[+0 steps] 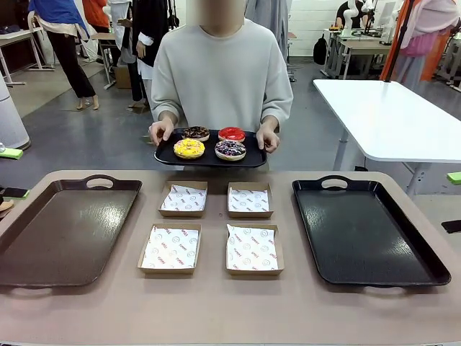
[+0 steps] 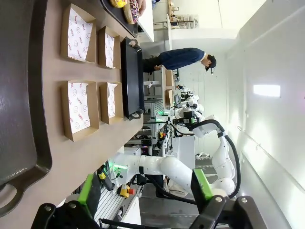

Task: Individually package the donuts and arrange them on the tray.
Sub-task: Pick up one Paper togo box.

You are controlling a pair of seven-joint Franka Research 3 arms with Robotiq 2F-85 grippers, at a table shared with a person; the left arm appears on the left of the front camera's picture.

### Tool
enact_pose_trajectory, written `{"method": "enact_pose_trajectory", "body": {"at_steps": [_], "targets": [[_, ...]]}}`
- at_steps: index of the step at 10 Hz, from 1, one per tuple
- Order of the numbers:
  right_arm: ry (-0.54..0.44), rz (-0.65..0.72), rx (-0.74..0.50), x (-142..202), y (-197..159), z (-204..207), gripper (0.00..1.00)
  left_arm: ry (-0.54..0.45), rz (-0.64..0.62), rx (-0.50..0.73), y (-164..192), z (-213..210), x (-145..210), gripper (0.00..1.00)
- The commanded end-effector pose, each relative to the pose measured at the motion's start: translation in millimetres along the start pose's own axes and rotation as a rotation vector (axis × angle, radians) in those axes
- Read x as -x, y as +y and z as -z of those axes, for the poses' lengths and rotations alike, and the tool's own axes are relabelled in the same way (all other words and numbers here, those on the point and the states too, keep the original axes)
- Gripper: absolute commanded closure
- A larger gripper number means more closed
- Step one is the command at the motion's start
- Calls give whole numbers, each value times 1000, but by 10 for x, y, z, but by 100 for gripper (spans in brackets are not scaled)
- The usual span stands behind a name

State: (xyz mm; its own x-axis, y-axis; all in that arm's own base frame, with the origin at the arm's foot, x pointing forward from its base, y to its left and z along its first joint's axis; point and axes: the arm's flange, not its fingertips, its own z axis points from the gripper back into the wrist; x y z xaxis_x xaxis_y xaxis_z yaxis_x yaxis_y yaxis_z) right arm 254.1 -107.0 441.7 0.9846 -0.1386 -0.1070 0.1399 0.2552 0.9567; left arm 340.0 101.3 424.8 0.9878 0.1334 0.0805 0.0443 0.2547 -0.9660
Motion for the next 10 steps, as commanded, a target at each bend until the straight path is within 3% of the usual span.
{"method": "enact_pose_trajectory", "body": {"at_steps": [1, 10], "targets": [[1, 4, -1, -4, -7, 3, 0, -7, 0, -3, 0, -26, -9, 0], [1, 4, -1, -4, -7, 3, 0, -7, 0, -3, 0, -26, -9, 0]]}}
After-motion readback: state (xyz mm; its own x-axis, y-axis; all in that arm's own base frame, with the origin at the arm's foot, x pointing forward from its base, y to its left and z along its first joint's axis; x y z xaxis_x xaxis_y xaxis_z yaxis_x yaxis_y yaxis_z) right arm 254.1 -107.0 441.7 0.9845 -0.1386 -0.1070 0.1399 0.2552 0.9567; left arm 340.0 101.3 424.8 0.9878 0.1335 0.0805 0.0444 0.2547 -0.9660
